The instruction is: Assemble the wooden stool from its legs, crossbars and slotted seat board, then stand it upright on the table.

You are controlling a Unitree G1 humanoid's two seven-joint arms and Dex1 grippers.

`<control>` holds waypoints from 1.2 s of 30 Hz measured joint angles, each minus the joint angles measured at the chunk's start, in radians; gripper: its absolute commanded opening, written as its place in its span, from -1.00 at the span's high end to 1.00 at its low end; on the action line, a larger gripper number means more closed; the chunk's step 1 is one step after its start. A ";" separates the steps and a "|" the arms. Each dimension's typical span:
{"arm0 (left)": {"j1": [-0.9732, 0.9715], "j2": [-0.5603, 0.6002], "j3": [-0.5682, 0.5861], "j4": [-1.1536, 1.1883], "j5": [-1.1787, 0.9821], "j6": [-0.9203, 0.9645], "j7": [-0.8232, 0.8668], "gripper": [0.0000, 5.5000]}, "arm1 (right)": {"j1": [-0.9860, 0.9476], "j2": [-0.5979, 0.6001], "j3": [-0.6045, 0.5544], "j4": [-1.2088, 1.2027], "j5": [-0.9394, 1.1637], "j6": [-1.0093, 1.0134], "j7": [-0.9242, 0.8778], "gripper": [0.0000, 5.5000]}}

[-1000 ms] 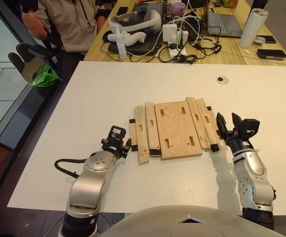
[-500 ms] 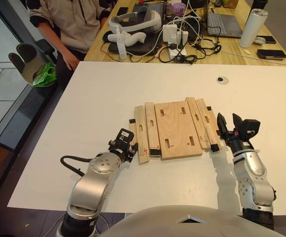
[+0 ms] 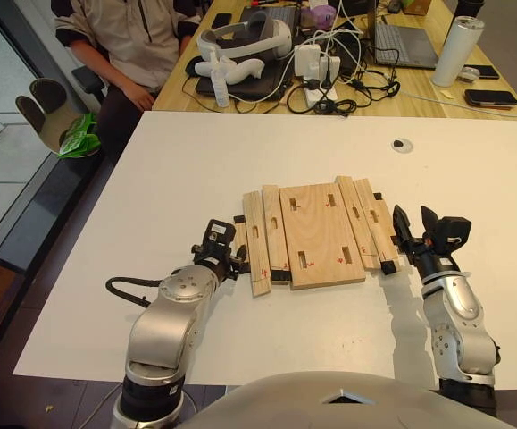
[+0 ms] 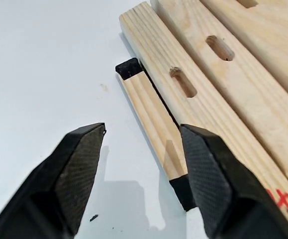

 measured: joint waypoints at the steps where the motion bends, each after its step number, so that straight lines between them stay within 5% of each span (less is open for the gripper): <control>1: 0.004 0.004 -0.006 0.004 0.006 -0.005 0.002 -0.01 | 0.000 0.000 0.000 0.000 0.000 0.000 0.000 -0.10; 22: -0.014 -0.007 -0.187 0.101 0.033 -0.036 0.025 -0.01 | -0.002 -0.019 -0.002 -0.001 0.002 0.024 0.001 -0.10; 36: 0.027 -0.031 -0.062 0.097 0.051 -0.023 0.064 -0.01 | 0.003 -0.020 -0.001 -0.015 0.003 0.031 0.000 -0.10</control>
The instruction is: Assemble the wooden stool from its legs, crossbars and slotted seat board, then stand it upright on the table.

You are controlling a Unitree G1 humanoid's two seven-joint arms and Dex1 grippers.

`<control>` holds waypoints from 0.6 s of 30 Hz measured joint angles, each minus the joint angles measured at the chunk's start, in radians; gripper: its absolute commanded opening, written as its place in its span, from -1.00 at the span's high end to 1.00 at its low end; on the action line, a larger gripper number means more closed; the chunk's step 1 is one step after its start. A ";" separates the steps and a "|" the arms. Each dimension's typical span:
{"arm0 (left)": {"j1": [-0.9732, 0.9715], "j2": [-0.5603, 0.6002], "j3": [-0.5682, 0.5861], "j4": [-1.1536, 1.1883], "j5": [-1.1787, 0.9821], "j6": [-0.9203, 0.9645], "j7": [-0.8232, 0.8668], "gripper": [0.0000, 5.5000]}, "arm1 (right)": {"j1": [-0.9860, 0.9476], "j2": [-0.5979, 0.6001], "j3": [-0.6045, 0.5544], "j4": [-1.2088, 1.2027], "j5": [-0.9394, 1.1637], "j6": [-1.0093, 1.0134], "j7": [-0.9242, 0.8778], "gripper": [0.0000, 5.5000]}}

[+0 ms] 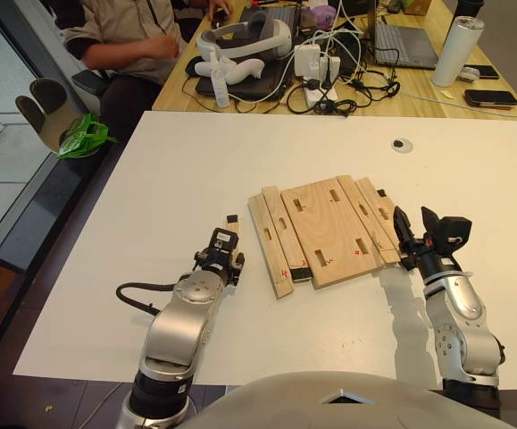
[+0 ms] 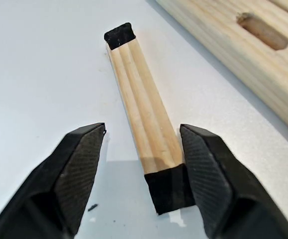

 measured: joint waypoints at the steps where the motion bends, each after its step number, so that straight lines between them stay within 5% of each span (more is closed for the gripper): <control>1: 0.000 -0.008 0.003 -0.001 -0.004 0.007 -0.002 -0.01 | 0.000 0.000 0.000 0.000 0.000 0.000 0.000 -0.10; 11: 0.026 -0.080 0.130 -0.006 -0.085 0.060 -0.053 0.38 | 0.004 0.000 0.000 -0.003 0.002 0.008 -0.001 -0.10; 18: 0.035 0.030 0.116 0.006 -0.109 0.016 -0.109 0.53 | 0.004 0.002 -0.018 -0.003 0.011 0.041 -0.028 -0.10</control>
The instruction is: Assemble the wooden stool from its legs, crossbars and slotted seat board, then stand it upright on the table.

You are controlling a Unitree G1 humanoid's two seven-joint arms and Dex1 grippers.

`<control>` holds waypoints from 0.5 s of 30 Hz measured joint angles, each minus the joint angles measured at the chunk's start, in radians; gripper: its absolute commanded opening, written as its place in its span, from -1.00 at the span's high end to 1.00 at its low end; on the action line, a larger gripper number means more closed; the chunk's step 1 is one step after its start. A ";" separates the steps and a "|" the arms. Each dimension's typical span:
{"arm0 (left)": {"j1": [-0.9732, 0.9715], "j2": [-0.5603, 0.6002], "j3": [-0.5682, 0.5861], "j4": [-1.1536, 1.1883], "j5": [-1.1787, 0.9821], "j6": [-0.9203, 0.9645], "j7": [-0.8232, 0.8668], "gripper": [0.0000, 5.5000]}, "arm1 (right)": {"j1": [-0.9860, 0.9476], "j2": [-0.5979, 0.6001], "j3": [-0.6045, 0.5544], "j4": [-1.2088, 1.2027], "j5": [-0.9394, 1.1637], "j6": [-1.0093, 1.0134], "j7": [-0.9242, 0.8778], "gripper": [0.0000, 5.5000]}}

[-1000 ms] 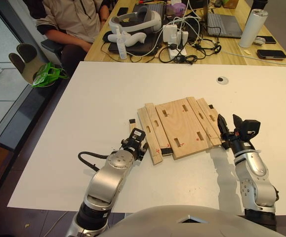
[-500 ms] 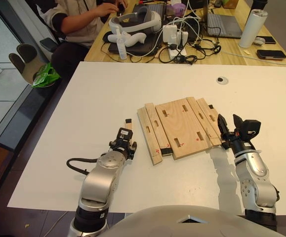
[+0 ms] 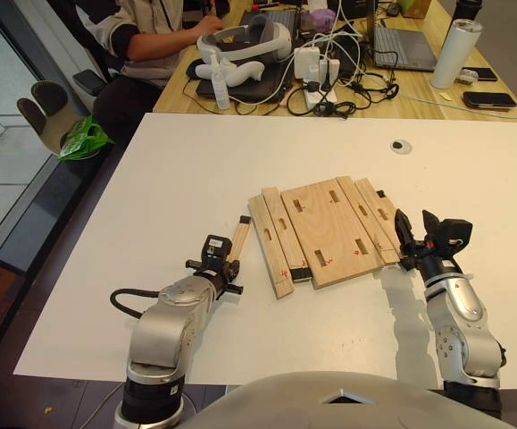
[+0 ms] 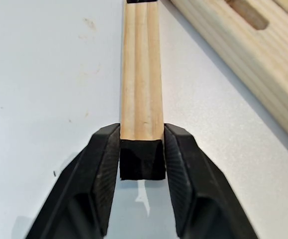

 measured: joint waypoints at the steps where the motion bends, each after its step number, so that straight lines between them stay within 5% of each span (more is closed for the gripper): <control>1: 0.000 0.021 0.002 0.008 0.000 -0.015 -0.002 0.53 | -0.008 -0.001 -0.009 0.000 0.002 0.019 -0.016 -0.10; 6: -0.058 0.218 0.079 0.191 0.093 -0.180 0.009 0.54 | -0.129 -0.045 -0.101 0.034 0.039 0.187 -0.082 -0.10; 9: -0.184 0.401 0.114 0.291 0.228 -0.474 0.050 0.54 | -0.257 -0.101 -0.198 0.080 0.150 0.221 -0.031 -0.10; 15: -0.392 0.604 -0.080 0.323 0.453 -1.101 -0.051 0.54 | -0.466 -0.359 -0.202 0.084 0.277 0.281 0.285 -0.10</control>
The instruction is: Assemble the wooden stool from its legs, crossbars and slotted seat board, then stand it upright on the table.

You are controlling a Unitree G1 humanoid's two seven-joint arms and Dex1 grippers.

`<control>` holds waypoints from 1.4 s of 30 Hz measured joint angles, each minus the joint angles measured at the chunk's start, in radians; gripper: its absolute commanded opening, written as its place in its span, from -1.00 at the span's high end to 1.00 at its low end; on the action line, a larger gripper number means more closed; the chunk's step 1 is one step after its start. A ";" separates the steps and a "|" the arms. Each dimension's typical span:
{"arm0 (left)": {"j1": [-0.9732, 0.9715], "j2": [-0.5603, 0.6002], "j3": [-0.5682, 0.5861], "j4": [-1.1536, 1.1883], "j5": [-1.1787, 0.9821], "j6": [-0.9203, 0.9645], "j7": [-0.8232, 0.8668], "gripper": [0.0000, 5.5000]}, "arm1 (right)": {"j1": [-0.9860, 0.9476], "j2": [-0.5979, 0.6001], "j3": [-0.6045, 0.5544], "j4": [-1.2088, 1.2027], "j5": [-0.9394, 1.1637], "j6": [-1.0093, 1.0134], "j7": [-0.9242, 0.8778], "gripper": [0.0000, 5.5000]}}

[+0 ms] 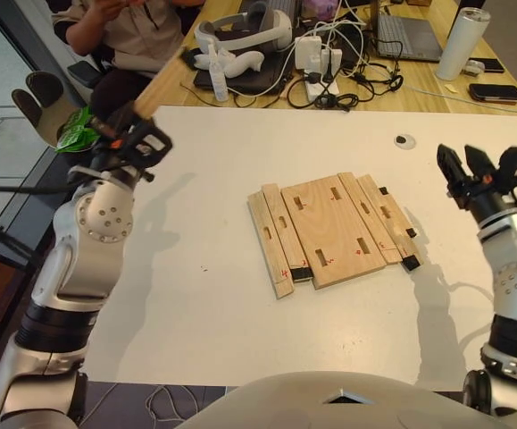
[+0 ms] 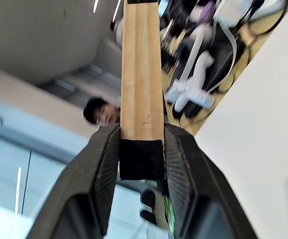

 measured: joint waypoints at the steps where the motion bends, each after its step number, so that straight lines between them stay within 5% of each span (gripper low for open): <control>1: -0.036 0.003 -0.062 0.005 0.039 -0.111 -0.041 0.54 | -0.066 -0.080 0.031 -0.024 0.021 0.031 0.090 -0.10; 7: -0.280 -0.006 -0.272 0.128 0.229 -0.546 -0.209 0.54 | -0.504 -0.408 0.300 -0.113 0.019 0.118 0.538 -0.10; 18: -0.558 -0.040 -0.387 0.318 0.453 -0.913 -0.368 0.54 | -0.687 -0.319 0.613 0.084 -0.163 0.152 0.658 -0.10; 42: -0.705 -0.109 -0.379 0.428 0.520 -1.014 -0.420 0.54 | -0.576 -0.116 0.708 0.160 -0.294 0.248 0.558 -0.03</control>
